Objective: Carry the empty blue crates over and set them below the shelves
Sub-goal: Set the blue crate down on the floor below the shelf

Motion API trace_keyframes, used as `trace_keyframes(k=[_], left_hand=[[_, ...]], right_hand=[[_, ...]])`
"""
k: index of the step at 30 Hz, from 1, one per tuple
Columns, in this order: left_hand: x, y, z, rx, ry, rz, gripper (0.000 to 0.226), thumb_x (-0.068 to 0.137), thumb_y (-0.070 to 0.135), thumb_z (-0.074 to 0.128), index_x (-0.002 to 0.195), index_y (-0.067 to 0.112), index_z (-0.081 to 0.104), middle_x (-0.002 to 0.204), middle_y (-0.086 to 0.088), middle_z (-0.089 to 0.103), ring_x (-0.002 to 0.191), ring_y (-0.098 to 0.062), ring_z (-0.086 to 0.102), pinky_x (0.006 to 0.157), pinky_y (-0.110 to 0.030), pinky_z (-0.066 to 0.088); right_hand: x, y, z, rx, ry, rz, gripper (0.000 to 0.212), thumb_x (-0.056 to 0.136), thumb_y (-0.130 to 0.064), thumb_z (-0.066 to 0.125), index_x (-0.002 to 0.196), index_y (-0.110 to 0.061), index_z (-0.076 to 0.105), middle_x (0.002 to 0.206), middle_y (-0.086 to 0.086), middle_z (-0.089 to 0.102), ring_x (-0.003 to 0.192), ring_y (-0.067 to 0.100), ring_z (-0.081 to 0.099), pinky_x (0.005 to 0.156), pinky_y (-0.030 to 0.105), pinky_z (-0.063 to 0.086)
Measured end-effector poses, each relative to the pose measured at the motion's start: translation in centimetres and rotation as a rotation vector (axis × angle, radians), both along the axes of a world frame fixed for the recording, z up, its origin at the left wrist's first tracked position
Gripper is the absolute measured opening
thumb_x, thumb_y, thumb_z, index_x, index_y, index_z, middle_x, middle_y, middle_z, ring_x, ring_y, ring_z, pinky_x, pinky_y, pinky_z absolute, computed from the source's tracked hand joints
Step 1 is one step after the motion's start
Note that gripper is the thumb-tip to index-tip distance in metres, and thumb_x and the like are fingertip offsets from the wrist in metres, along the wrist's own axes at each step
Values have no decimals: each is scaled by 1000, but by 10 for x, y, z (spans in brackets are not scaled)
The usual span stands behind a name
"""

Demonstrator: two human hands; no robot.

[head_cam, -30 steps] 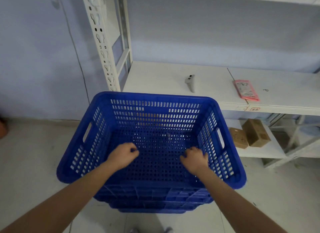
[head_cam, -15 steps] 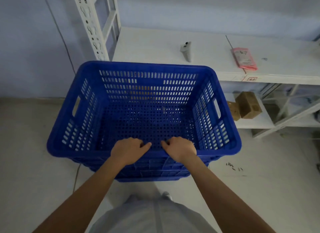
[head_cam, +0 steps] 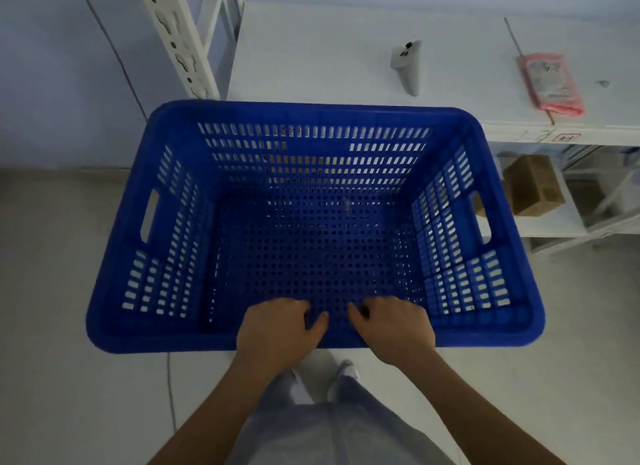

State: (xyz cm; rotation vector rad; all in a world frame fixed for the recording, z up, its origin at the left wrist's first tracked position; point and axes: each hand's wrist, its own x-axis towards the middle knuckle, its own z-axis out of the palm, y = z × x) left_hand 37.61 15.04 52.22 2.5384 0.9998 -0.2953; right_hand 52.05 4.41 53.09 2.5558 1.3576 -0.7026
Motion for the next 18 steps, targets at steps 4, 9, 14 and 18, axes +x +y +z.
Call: trace_keyframes(k=[4,9,14,18], left_hand=[[4,3,-1,3,-3,-13,47,87,59,34,65,20,50,67,7,56,58,-9,48,47,-24,28],[1,1,1,-4,-33,-8,48,87,58,35,65,18,50,69,4,60,64,-12,56,52,-27,36],[-5,0,2,-25,-61,-35,45,88,57,38,59,23,37,60,6,51,58,-13,52,50,-26,34],[-8,3,4,-94,-89,-21,41,92,51,39,69,19,48,72,-2,63,67,-19,61,60,-31,45]], right_hand=[[1,3,2,-18,11,30,47,92,-50,13,73,-22,46,58,-6,39,47,7,32,43,24,21],[-3,4,8,25,47,-63,50,94,-53,24,65,-20,47,59,-5,48,53,14,46,48,28,33],[-7,-1,8,99,79,-82,45,95,-49,29,67,-19,46,60,-2,49,57,20,51,49,28,36],[-5,-9,6,203,141,-109,38,97,-39,35,64,-20,42,60,-2,47,54,20,46,46,27,31]])
